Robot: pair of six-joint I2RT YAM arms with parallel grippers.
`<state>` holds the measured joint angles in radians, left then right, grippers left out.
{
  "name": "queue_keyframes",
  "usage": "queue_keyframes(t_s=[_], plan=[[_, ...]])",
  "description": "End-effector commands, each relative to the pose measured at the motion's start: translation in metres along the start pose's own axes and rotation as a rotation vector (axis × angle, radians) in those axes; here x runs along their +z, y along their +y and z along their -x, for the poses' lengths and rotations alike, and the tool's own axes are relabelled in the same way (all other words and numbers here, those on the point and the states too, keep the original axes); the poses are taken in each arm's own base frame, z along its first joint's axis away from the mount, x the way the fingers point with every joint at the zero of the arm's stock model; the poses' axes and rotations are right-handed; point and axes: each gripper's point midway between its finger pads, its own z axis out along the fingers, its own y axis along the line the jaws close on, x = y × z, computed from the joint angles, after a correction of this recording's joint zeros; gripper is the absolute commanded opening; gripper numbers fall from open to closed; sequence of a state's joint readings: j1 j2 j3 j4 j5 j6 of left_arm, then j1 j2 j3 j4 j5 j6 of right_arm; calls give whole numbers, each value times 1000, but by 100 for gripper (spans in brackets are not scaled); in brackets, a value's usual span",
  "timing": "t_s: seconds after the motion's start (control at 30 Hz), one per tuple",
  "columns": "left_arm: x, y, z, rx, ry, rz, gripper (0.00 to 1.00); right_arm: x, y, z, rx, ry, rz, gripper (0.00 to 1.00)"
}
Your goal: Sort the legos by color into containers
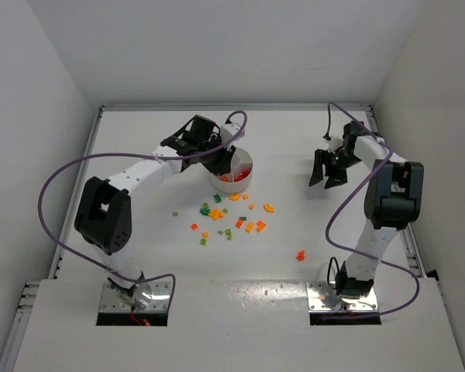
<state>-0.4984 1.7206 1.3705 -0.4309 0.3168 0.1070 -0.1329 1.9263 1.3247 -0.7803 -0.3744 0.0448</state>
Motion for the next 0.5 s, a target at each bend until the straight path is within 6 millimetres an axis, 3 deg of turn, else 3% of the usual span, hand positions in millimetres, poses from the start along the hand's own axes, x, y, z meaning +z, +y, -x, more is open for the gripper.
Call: queue_keyframes(t_s=[0.0, 0.27, 0.37, 0.47], plan=[[1, 1, 14, -14, -26, -13, 29, -5, 4, 13, -30, -30, 0, 63], [3, 2, 13, -9, -16, -15, 29, -5, 4, 13, -30, -30, 0, 63], [1, 6, 10, -9, -9, -10, 35, -2, 3, 12, -27, -22, 1, 63], [1, 7, 8, -12, 2, -3, 48, -2, 3, 12, -27, -22, 1, 63]])
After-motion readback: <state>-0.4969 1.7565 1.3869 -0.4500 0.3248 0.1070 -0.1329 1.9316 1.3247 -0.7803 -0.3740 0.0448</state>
